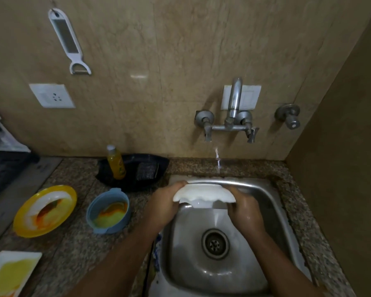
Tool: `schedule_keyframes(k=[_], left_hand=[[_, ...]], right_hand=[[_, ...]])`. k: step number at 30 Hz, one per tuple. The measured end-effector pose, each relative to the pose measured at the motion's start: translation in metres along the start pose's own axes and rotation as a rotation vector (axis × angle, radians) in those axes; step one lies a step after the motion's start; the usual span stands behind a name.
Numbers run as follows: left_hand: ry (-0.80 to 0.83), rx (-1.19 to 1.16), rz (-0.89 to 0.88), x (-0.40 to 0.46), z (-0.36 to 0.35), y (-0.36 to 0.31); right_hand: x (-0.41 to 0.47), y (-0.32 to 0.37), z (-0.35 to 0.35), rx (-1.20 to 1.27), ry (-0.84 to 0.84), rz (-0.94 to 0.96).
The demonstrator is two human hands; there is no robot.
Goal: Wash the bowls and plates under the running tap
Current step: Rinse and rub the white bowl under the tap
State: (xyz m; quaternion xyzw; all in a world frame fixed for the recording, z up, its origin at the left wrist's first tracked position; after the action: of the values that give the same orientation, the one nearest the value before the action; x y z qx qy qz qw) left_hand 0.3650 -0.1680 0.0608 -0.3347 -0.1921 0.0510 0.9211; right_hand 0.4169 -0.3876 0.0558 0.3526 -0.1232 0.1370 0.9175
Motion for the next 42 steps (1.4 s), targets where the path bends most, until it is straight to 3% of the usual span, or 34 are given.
schedule_keyframes(k=[7, 12, 14, 17, 20, 24, 28, 33, 36, 42], left_hand=[[-0.007, -0.035, 0.031, 0.006, 0.0, 0.006], [0.097, -0.164, 0.115, 0.011, -0.002, 0.004], [0.246, -0.494, 0.389, -0.003, -0.002, 0.015], [0.254, -1.104, 1.078, -0.033, 0.003, 0.035], [0.202, -1.21, 1.313, -0.047, 0.007, 0.036], [-0.24, -1.271, 1.359, -0.049, 0.024, 0.055], [-0.603, -1.075, 1.316, -0.064, 0.084, 0.094], [-0.924, -0.814, 1.123, -0.087, 0.201, 0.16], [-1.049, -0.735, 1.101, -0.103, 0.259, 0.214], [-1.007, -0.662, 1.137, -0.119, 0.332, 0.354]], right_hand=[[0.005, -0.006, 0.0, 0.036, -0.053, 0.019], [0.014, -0.002, 0.001, 0.058, -0.081, 0.032], [0.015, -0.002, 0.005, 0.066, -0.103, 0.049], [0.012, 0.007, 0.009, 0.084, -0.138, 0.071], [0.01, 0.037, 0.003, 0.283, -0.18, 0.205], [0.016, 0.077, -0.025, 0.538, -0.089, 0.237], [0.017, 0.126, -0.087, 0.644, 0.34, 0.059], [-0.007, 0.215, -0.163, 1.257, 0.759, -0.659], [-0.017, 0.285, -0.216, 1.15, 0.905, -0.575], [-0.009, 0.397, -0.339, 0.983, 0.983, -0.344]])
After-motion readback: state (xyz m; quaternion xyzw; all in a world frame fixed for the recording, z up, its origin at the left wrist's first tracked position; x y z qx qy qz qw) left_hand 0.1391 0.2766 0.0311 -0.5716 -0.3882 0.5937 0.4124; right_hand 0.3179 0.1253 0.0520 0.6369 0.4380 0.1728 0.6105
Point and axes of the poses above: each hand's wrist, its own x-axis towards the middle knuckle, its own z-axis out of the back of the hand, y = z × x, the point moved 8 cm from there along x, towards the middle knuckle, and after that the axes turned 12 degrees about -y, right-handed, at the moved point
